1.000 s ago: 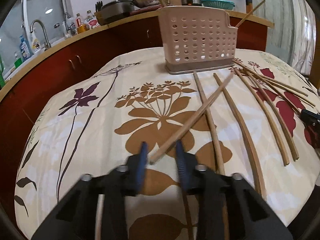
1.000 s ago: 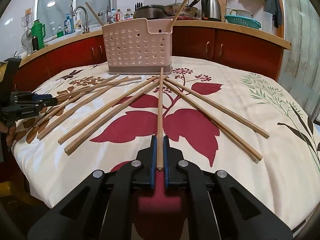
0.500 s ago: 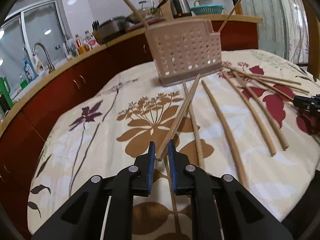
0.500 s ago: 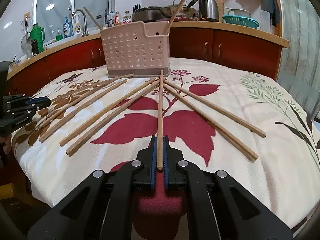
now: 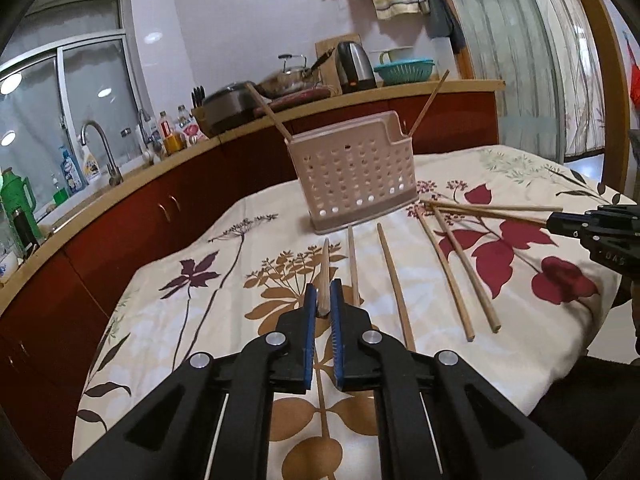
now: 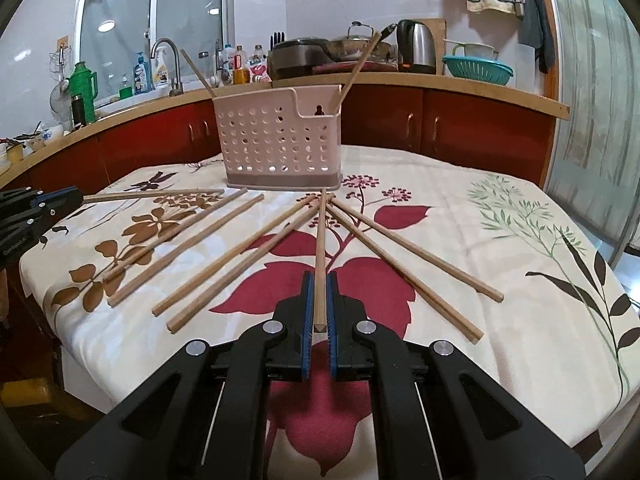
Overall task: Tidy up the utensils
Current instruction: 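Lift the chopstick upright with the right gripper over the caddy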
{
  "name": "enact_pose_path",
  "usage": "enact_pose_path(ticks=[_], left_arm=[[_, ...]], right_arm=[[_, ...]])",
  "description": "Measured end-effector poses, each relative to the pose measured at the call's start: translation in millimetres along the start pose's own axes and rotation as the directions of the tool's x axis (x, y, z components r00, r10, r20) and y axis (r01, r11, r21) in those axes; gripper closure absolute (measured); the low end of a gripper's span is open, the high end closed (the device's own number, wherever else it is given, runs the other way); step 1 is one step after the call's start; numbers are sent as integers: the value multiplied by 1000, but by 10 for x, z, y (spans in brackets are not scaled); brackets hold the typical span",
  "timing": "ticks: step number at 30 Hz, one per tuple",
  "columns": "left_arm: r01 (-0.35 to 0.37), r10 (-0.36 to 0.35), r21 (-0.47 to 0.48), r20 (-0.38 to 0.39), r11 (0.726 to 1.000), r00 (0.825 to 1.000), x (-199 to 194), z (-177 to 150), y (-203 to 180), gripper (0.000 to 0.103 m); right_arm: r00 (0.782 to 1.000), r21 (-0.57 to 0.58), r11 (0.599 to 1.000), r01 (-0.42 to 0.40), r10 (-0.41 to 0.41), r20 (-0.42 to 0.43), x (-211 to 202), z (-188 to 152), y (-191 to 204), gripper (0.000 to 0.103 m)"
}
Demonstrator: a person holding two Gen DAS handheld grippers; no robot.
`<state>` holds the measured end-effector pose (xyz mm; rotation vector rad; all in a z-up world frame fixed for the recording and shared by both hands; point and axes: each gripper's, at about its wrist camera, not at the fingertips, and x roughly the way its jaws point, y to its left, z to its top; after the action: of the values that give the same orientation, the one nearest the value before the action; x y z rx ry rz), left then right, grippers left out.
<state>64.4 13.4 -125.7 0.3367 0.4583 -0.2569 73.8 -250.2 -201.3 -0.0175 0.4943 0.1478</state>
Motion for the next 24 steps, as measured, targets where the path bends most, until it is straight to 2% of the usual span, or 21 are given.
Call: enact_pose_path(ticks=[9, 16, 24], left_arm=[[-29, 32, -27, 84, 999, 996, -275, 168, 59, 96], [-32, 45, -87, 156, 996, 987, -521, 384, 196, 96], [-34, 63, -163, 177, 986, 982, -658, 555, 365, 96]], right_arm=[[998, 6, 1000, -1, 0, 66, -278, 183, -2, 97], [990, 4, 1000, -1, 1, 142, -550, 450, 1, 97], [980, 11, 1000, -3, 0, 197, -737, 671, -22, 97]])
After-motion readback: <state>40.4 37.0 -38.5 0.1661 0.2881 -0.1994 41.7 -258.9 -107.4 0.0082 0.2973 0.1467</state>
